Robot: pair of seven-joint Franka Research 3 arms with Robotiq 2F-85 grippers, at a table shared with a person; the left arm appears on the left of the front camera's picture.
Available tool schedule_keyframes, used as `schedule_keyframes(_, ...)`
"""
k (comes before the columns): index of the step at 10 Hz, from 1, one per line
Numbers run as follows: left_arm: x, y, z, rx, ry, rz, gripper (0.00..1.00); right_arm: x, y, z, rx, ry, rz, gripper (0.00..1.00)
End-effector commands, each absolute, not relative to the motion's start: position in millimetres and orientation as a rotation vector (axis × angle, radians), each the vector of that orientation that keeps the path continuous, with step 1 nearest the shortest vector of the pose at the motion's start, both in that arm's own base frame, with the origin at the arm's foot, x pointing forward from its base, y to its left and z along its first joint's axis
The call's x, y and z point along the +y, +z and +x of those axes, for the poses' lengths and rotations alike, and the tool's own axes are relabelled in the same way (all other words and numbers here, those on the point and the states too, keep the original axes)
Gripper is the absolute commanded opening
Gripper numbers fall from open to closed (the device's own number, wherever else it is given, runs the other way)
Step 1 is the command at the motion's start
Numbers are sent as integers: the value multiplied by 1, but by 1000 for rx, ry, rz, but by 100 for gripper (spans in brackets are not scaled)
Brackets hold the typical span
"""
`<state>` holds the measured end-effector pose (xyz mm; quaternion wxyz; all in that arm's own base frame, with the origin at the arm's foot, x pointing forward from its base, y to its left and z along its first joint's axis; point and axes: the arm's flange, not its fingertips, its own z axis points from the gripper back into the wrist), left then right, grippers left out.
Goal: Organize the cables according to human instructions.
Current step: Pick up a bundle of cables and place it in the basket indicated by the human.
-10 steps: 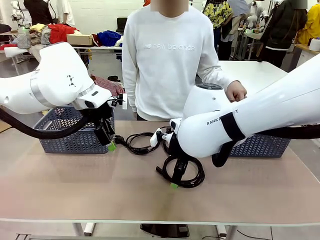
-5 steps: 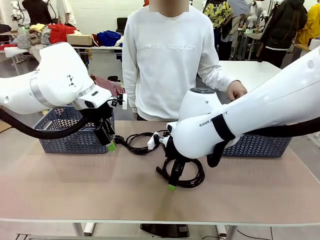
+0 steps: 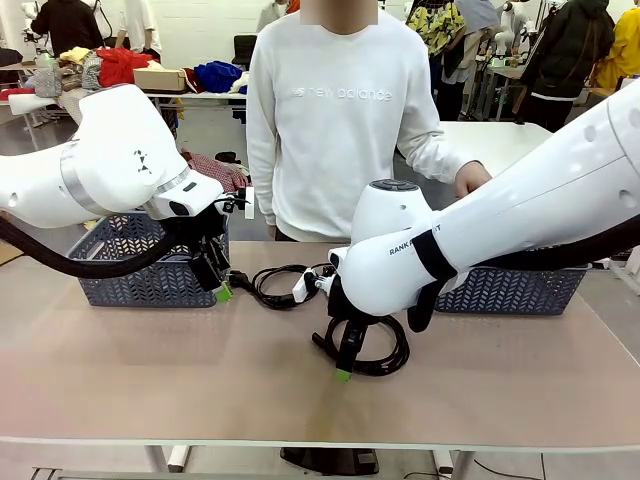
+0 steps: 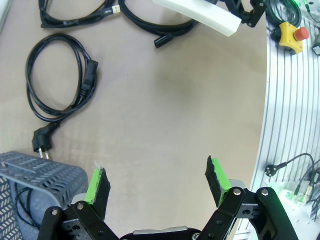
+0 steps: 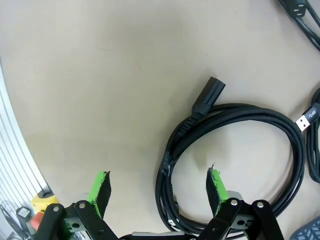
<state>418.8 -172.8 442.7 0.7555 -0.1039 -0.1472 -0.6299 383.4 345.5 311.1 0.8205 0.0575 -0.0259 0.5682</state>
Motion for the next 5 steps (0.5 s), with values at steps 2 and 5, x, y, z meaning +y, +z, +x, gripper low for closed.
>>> schedule_keyframes(2, -172, 443, 418, -321, -1364, -228, 100, 356, 307, 391, -26, 1187, 77, 100)
schedule_keyframes(5, -172, 443, 418, -321, -1364, -228, 100, 360, 301, 395, -15, 1184, 69, 100)
